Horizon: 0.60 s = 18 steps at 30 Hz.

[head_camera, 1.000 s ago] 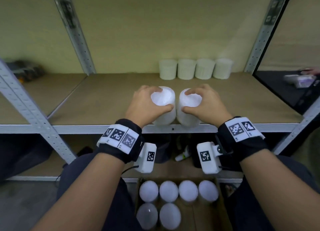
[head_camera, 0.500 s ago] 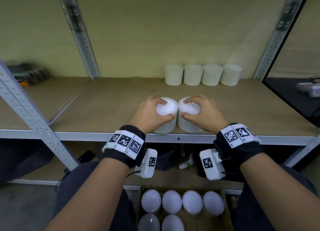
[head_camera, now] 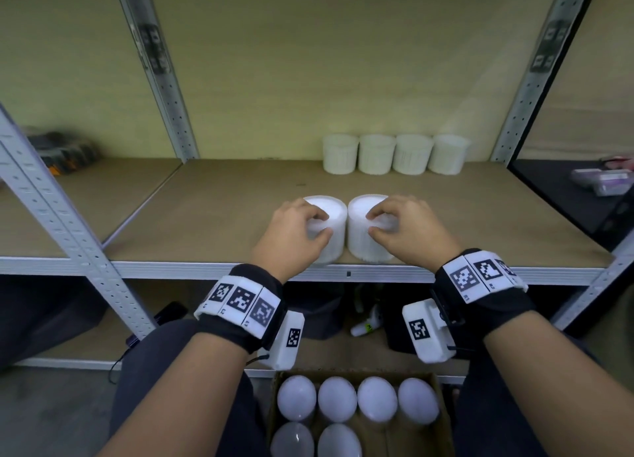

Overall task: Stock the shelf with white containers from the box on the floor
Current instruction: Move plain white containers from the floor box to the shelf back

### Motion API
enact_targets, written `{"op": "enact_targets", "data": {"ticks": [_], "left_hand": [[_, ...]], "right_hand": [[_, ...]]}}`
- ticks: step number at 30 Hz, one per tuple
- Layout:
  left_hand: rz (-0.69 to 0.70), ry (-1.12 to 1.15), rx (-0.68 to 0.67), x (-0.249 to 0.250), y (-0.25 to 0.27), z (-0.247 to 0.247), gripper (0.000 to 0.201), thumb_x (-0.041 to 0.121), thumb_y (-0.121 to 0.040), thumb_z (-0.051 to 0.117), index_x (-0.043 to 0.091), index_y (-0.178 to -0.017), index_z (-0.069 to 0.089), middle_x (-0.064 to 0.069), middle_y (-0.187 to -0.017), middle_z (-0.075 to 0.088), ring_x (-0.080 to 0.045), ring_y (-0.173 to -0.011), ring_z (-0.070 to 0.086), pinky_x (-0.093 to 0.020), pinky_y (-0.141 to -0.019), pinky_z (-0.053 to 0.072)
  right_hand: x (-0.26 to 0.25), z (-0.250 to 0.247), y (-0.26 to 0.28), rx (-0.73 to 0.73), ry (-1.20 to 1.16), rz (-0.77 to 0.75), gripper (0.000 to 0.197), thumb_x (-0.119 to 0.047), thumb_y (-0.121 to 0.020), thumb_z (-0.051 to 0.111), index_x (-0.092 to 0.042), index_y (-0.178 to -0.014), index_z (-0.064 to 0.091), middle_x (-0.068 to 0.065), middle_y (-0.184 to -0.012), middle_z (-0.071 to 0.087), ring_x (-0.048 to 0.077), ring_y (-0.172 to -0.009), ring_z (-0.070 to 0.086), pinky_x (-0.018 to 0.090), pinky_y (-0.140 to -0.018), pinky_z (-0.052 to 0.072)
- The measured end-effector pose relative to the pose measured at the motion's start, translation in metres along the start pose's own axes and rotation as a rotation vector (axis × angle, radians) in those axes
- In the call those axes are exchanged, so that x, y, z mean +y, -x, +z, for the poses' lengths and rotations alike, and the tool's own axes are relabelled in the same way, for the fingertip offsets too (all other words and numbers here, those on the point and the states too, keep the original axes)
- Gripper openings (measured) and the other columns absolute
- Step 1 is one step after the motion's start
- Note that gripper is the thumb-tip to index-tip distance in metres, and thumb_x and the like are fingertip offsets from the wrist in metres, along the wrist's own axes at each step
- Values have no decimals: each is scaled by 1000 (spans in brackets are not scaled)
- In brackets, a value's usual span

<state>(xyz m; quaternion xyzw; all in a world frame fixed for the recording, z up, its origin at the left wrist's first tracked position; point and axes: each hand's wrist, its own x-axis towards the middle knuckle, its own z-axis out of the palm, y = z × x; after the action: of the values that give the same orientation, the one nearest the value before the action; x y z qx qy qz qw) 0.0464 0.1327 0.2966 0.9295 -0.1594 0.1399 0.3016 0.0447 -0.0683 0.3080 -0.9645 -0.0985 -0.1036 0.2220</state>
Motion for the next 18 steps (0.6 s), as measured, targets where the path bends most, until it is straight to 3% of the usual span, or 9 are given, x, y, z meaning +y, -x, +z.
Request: {"op": "enact_targets", "data": {"ticks": [4,10,15,18], "left_hand": [[-17,-25,3,0,-1,2,21,22,-89,59,18,-107,68,3,-117,61,-16,-119,49,-23,-99,35],[-48,-65,-11,1,-8,1,20,22,-90,58,18,-106,69,4,-119,60,-13,-120,47,-25,-94,40],[-145,-63,-12,-2,-20,-3,19,22,-86,59,20,-101,71,2,-119,60,-16,-106,55,-22,-79,40],[-181,-58,1,-11,-27,-6,19,20,-85,59,20,-100,71,0,-118,62,-17,-102,59,-23,-76,41]], "right_hand": [[0,-3,0,-6,6,-3,23,-21,-87,63,-19,-109,70,-1,-121,64,20,-120,52,25,-102,34],[-6,-7,-4,-35,7,18,23,-24,-88,64,-21,-109,71,-2,-120,66,15,-118,55,27,-100,41],[-15,-4,-18,-58,29,42,25,-26,-87,64,-21,-111,70,-3,-117,67,15,-118,55,27,-97,43],[-21,2,-29,-63,30,33,25,-25,-87,63,-21,-111,70,-2,-117,68,15,-116,58,29,-98,45]]}}
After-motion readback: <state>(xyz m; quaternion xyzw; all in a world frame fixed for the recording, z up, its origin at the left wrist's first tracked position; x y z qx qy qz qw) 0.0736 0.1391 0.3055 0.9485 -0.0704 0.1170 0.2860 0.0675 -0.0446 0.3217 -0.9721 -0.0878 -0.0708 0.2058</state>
